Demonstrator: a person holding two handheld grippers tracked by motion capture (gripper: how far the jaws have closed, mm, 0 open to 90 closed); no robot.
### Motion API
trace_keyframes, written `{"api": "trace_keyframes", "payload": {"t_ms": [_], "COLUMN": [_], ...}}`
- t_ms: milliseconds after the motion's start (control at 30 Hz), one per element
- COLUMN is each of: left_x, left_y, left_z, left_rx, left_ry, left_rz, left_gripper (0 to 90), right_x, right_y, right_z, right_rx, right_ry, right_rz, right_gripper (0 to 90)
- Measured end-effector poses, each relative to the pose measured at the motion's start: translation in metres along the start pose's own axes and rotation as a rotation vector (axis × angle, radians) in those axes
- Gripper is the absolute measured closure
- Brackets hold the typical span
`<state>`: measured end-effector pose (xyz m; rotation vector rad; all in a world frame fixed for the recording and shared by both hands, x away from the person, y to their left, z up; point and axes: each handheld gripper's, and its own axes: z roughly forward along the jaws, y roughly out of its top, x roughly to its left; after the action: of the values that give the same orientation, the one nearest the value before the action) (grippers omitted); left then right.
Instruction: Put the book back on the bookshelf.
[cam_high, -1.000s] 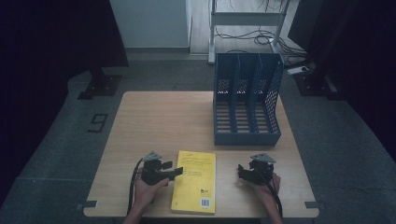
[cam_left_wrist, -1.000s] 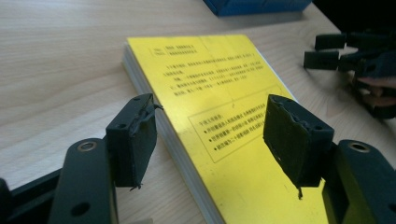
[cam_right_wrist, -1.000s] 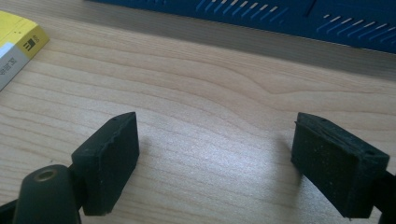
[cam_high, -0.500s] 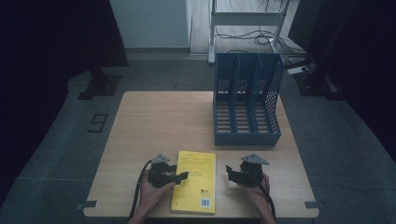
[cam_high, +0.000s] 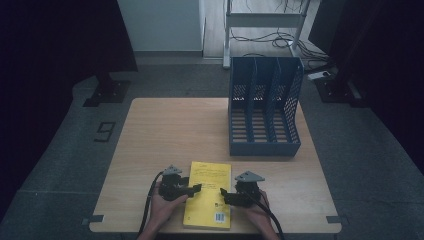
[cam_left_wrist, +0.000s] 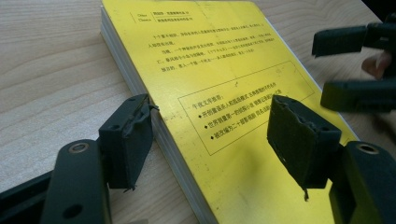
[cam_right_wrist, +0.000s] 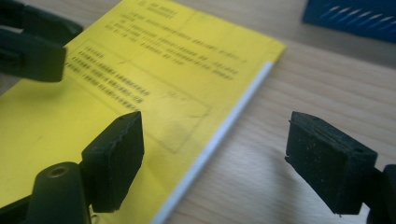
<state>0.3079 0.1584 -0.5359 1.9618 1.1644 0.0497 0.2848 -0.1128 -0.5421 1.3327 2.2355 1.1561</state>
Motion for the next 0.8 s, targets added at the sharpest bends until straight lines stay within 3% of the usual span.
{"api": "trace_keyframes", "payload": {"t_ms": [433,800], "left_x": [0.000,-0.003], "left_y": [0.000,0.001], "left_z": [0.003,0.005], "left_rx": [0.001,0.006], "left_ry": [-0.008,0.027], "left_rz": [-0.009,0.000], "left_gripper": [30.4,31.3], "right_x": [0.013,0.013], "right_y": [-0.003,-0.003], "right_z": [0.008,0.008], "right_rx": [0.035,0.038], "right_ry": [0.079,0.080], "right_rz": [0.012,0.008], "right_gripper": [18.9,18.5]}}
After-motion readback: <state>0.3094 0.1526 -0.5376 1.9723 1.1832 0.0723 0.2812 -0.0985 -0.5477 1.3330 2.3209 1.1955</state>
